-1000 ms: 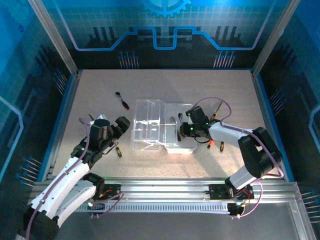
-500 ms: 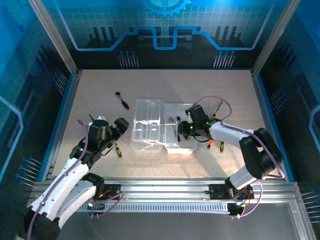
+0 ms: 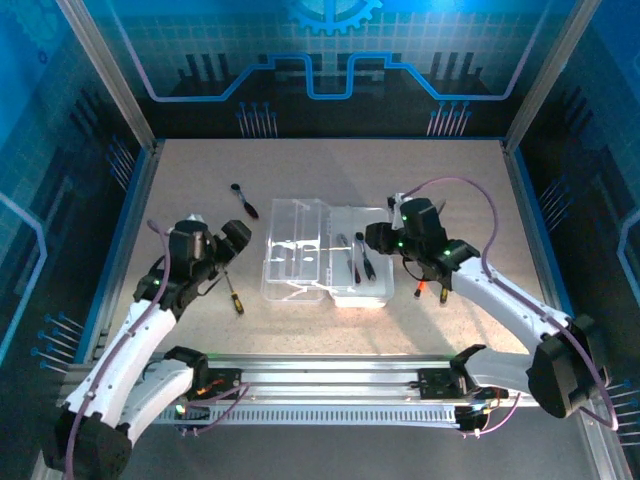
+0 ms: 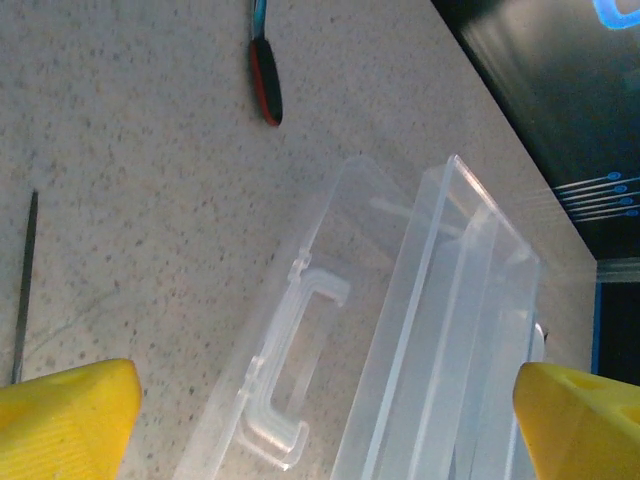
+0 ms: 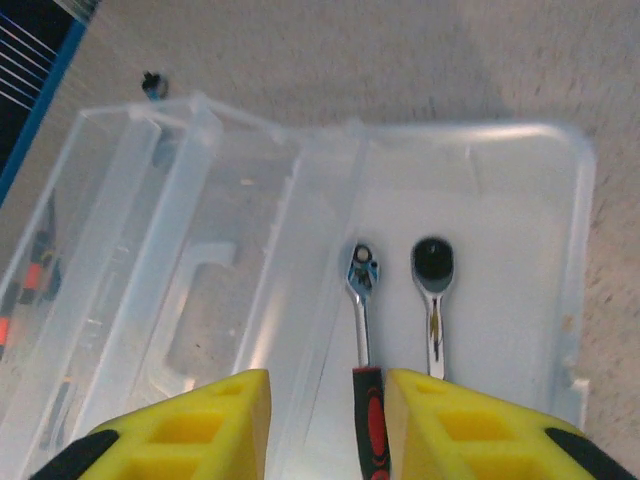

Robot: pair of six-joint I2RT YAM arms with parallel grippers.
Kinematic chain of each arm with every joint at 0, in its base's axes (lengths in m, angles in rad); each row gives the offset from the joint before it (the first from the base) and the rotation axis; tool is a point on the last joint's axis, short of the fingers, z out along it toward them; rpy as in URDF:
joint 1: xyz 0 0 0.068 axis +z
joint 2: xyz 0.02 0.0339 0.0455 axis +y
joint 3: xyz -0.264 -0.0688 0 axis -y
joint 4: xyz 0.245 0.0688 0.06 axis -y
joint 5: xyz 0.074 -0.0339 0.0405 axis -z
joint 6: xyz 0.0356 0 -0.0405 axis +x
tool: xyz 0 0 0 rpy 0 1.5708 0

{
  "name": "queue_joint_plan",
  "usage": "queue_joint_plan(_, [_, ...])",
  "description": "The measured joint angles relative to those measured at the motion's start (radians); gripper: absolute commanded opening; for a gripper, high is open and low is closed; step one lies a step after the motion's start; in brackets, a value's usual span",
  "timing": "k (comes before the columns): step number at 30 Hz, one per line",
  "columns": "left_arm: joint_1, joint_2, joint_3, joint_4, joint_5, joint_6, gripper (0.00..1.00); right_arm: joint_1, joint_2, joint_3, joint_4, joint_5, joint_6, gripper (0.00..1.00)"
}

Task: Pack the tool kit

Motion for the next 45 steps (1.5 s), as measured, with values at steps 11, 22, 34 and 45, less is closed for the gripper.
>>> queue_joint_plan(11, [0.06,0.364,0.316,-0.037,0.0,0.162,0.57,-0.017,-0.044,-0.24,0.288,0.056,-0.069,0.36])
queue_joint_plan(22, [0.109,0.745,0.615,-0.103,-0.125,0.294,0.48,-0.018,-0.09,-0.377,0.455,0.121,-0.045,0.32])
queue_joint_plan(34, [0.137,1.162,0.971,-0.217,-0.13,0.371,0.5,-0.022,-0.129,-0.42,0.515,0.198,-0.005,0.37])
queue_joint_plan(45, [0.156,1.368,1.182,-0.279,-0.12,0.388,0.5,-0.022,-0.109,-0.42,0.521,0.197,0.008,0.38])
